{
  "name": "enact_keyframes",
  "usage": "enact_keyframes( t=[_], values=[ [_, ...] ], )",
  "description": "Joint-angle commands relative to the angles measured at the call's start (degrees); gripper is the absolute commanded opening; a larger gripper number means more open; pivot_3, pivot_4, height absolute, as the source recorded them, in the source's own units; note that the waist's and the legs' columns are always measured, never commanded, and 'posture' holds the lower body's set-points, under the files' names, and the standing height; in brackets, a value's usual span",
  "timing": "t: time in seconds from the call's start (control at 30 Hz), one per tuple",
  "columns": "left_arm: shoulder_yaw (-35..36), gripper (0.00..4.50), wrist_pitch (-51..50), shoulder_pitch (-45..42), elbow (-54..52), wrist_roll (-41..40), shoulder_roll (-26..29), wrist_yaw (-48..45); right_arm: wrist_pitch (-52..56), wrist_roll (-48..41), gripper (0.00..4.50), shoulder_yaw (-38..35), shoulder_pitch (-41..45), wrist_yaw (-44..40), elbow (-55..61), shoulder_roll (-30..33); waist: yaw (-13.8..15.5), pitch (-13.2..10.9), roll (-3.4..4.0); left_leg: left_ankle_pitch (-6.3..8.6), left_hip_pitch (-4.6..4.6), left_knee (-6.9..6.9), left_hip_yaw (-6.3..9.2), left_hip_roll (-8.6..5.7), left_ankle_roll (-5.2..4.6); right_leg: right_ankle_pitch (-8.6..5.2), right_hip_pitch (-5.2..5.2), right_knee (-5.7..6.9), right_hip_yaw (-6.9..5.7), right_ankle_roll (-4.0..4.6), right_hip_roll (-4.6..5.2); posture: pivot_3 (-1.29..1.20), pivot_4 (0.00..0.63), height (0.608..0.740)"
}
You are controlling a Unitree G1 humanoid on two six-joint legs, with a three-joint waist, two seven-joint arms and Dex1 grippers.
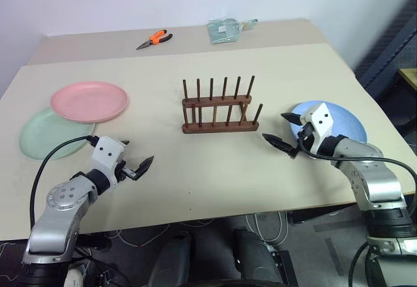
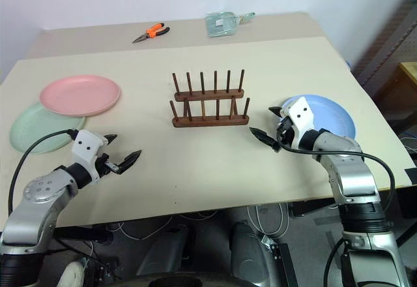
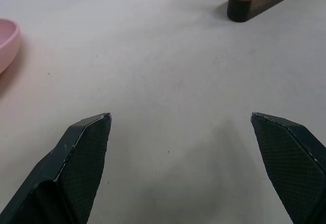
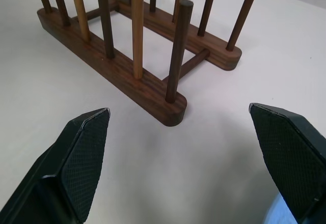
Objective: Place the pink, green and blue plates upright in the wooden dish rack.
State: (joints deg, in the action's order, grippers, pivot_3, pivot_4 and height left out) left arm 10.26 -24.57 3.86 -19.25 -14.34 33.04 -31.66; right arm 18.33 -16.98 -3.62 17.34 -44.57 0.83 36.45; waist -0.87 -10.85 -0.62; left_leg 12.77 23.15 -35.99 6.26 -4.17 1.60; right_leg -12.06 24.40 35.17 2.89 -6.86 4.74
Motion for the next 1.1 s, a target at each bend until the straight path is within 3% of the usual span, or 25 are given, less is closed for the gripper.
enact_keyframes(
  t=[0.03, 0.17, 0.33, 0.47, 0.57, 0.73, 0.83, 1.03, 1.1],
  values=[
    [-0.1, 4.5, 0.8, -0.3, -1.4, 0.2, -0.2, 0.4, -2.3, 1.3, 4.46, 0.4, 2.0, 0.9, -0.3, -1.2, 0.0, 0.0, 0.0, 0.0, 0.0, 0.0, 0.0, 0.0, 0.0, 0.0, 0.0, 0.0, 0.0, 0.0, 0.0, 0.0, 0.15, 0.74],
    [-0.7, 4.5, 0.9, -2.3, 0.4, -1.5, -0.8, -1.2, -1.5, 1.5, 4.46, 1.0, 3.0, 0.3, -1.6, -1.7, 0.1, 0.0, 0.0, 0.0, 0.0, -0.01, 0.0, 0.0, 0.0, 0.0, 0.0, 0.0, 0.0, -0.01, 0.0, 0.0, 0.15, 0.74],
    [-7.2, 4.5, 3.7, -11.2, 10.4, 0.4, 0.0, -8.2, -1.4, 1.8, 4.46, 1.8, 2.7, 0.9, -0.3, -2.3, 0.2, 0.0, -0.01, 0.0, 0.02, -0.05, -0.09, -0.05, 0.0, 0.02, -0.02, -0.01, -0.03, -0.03, -0.01, 0.0, 0.15, 0.74],
    [-16.5, 4.5, 10.9, -25.1, 27.9, 5.7, -1.1, -16.8, -1.2, 2.5, 4.46, 1.5, 0.8, 2.7, 2.8, -2.2, 0.4, 0.0, -0.01, -0.01, 0.02, -0.04, -0.11, -0.06, 0.0, 0.1, -0.02, 0.02, -0.03, -0.17, -0.02, 0.0, 0.15, 0.74],
    [-21.0, 4.5, 16.7, -37.5, 45.0, 8.7, -6.4, -20.3, 0.3, 2.6, 4.46, -0.1, -3.3, 4.9, 7.9, -1.7, 0.8, 0.0, 0.0, -0.02, 0.03, -0.12, -0.05, -0.12, 0.01, 0.11, -0.05, 0.03, -0.09, -0.19, 0.0, 0.0, 0.15, 0.74],
    [-22.3, 4.5, 24.8, -45.3, 61.2, 11.7, -10.6, -22.0, 3.3, 2.4, 4.46, -2.0, -9.0, 8.3, 15.2, -1.8, 0.5, 0.1, -0.03, 0.03, 0.08, -0.1, -0.1, -0.16, -0.06, 0.12, -0.03, -0.03, -0.07, -0.25, 0.07, 0.0, 0.15, 0.74],
    [-22.6, 3.69, 26.8, -45.7, 63.9, 12.1, -11.2, -24.6, 4.3, 2.1, 4.5, -3.4, -11.4, 9.3, 17.7, -1.6, 0.2, 0.1, -0.01, 0.02, 0.03, -0.11, -0.07, -0.15, -0.06, 0.12, -0.04, 0.04, -0.07, -0.26, 0.06, 0.0, 0.15, 0.74],
    [-21.8, 0.79, 27.7, -44.2, 62.4, 11.6, -10.6, -27.5, 4.0, 2.5, 4.5, -3.8, -11.4, 8.9, 16.6, -1.1, 0.0, 0.1, -0.02, 0.02, -0.07, -0.15, -0.07, -0.12, -0.06, 0.11, -0.18, 0.05, -0.07, -0.25, 0.04, 0.0, 0.15, 0.74],
    [-21.7, 0.78, 27.4, -43.1, 60.5, 11.5, -9.9, -28.3, 3.6, 2.9, 4.5, -3.0, -10.7, 8.7, 15.8, -1.2, -0.2, 0.1, -0.02, 0.02, -0.09, -0.12, -0.06, -0.1, -0.06, 0.1, -0.17, 0.06, -0.07, -0.26, 0.02, 0.0, 0.15, 0.74]
  ],
)
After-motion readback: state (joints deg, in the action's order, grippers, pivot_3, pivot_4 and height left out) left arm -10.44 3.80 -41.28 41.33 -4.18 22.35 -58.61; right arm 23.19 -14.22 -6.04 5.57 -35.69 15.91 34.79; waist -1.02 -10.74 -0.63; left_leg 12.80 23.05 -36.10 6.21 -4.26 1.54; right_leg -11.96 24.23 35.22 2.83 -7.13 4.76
